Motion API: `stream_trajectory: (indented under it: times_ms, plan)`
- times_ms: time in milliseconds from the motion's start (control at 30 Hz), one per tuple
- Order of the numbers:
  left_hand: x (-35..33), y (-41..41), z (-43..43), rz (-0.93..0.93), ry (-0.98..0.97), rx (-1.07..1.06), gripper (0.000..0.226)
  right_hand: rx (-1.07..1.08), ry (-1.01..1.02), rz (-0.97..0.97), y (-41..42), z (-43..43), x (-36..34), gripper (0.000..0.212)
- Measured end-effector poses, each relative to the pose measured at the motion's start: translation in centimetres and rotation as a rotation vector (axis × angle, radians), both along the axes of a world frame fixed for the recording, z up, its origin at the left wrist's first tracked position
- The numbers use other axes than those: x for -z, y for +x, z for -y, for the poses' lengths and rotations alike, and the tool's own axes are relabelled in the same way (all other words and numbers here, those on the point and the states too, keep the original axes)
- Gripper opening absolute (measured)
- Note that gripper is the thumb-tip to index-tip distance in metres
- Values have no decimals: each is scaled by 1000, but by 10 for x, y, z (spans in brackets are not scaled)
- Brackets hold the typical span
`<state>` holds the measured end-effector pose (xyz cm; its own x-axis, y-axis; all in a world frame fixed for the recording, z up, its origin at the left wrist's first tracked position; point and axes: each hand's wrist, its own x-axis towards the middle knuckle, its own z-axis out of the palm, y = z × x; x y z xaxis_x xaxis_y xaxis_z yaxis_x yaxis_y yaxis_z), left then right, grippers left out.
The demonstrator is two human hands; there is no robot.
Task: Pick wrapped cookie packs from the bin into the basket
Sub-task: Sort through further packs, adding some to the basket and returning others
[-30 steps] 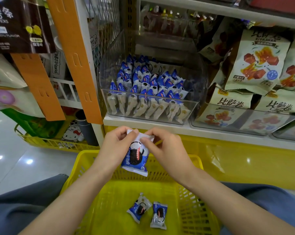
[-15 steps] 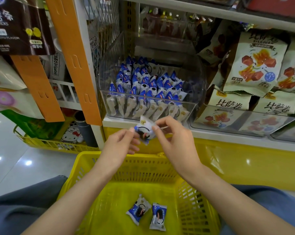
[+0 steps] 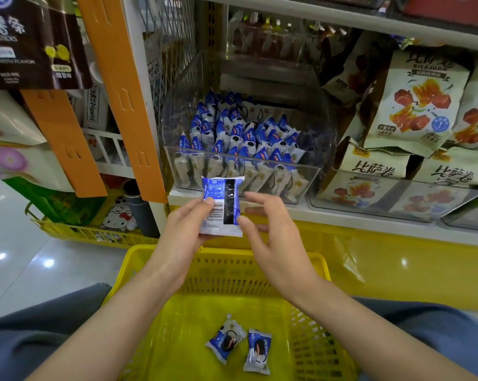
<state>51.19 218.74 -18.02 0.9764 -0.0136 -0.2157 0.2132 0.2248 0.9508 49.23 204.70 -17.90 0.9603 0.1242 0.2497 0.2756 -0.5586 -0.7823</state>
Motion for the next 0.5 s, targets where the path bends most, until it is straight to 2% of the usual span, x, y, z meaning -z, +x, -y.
stream_trajectory:
  times_ms: [100, 200, 267, 333, 400, 500]
  plan:
    - [-1, -2, 3, 79, 96, 47, 21, -19, 424, -400, 7, 1, -4, 23]
    - [2, -3, 4, 240, 317, 35, 23, -76, 655, -571, 7, 1, -7, 21]
    - [4, -4, 2, 348, 503, -24, 22, -68, 728, -587, 6, 0, -7, 22]
    - [5, -6, 3, 443, 605, -42, 23, -45, 777, -587, 6, -1, -6, 20]
    - [7, -9, 6, 450, 600, 6, 23, -11, 778, -581, 7, -2, -4, 17]
    - [9, -10, 8, 380, 518, 51, 30, 23, 665, -524, 7, -1, 0, 16]
